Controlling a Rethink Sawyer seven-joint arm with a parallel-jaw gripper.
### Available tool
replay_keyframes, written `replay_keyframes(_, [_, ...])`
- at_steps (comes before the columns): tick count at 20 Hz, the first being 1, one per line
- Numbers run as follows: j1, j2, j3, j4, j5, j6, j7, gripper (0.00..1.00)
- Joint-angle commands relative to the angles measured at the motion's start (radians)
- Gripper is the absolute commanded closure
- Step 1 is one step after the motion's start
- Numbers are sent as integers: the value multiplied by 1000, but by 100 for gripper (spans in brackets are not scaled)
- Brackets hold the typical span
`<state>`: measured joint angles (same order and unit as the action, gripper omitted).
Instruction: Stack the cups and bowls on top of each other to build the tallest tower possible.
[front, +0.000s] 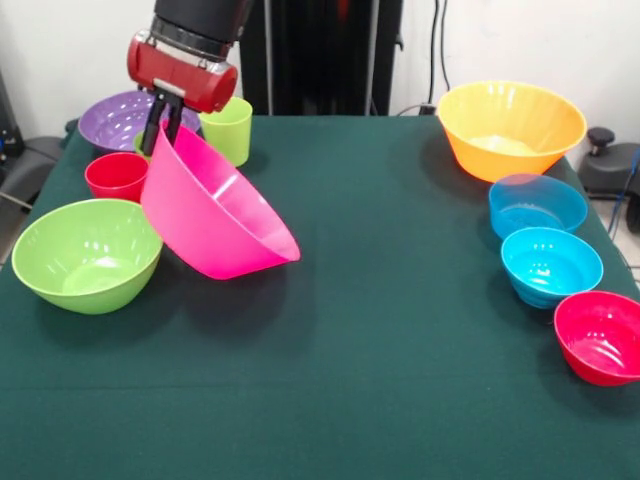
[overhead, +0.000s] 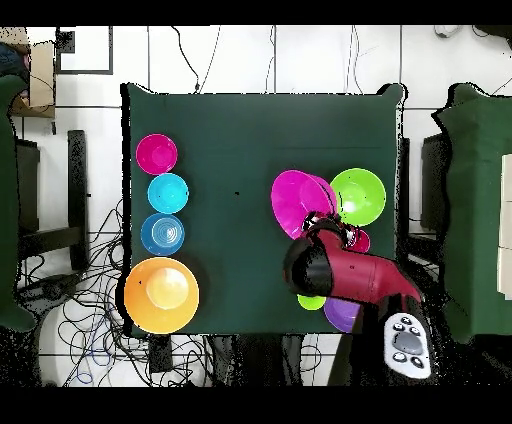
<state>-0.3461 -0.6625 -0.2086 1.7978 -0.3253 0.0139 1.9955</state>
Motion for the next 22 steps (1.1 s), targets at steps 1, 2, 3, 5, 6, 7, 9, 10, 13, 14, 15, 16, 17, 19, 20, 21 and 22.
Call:
replay_keyframes(1, [-52,-30,264,70,-37,144,-26,100])
replay_keyframes(2, [-59,-31,273,74,-39,145,-26,100])
replay_keyframes(3, [-62,-33,279,78,-41,143,-24,100])
replay_keyframes(5, [-66,-36,287,83,-43,145,-21,100])
replay_keyframes(6, [-68,-37,290,84,-44,147,-21,100])
replay_keyframes(7, [-66,-38,290,84,-44,148,-20,100])
replay_keyframes(9, [-62,-41,289,85,-46,148,-17,100])
replay_keyframes(10, [-60,-42,288,86,-46,147,-15,100])
replay_keyframes(13, [-67,-49,305,98,-38,151,-9,100])
replay_keyframes(14, [-81,-52,325,108,-32,155,-9,100])
replay_keyframes(15, [-105,-53,355,121,-25,163,-12,100])
replay_keyframes(16, [-129,-55,386,135,-18,170,-14,100])
replay_keyframes(17, [-160,-54,424,151,-13,178,-19,100])
replay_keyframes(19, [-205,-47,480,172,-2,195,-25,100])
replay_keyframes(20, [-222,-43,500,178,1,201,-28,100])
replay_keyframes(21, [-236,-38,518,182,1,206,-30,100])
replay_keyframes(22, [-246,-35,530,185,0,209,-31,100])
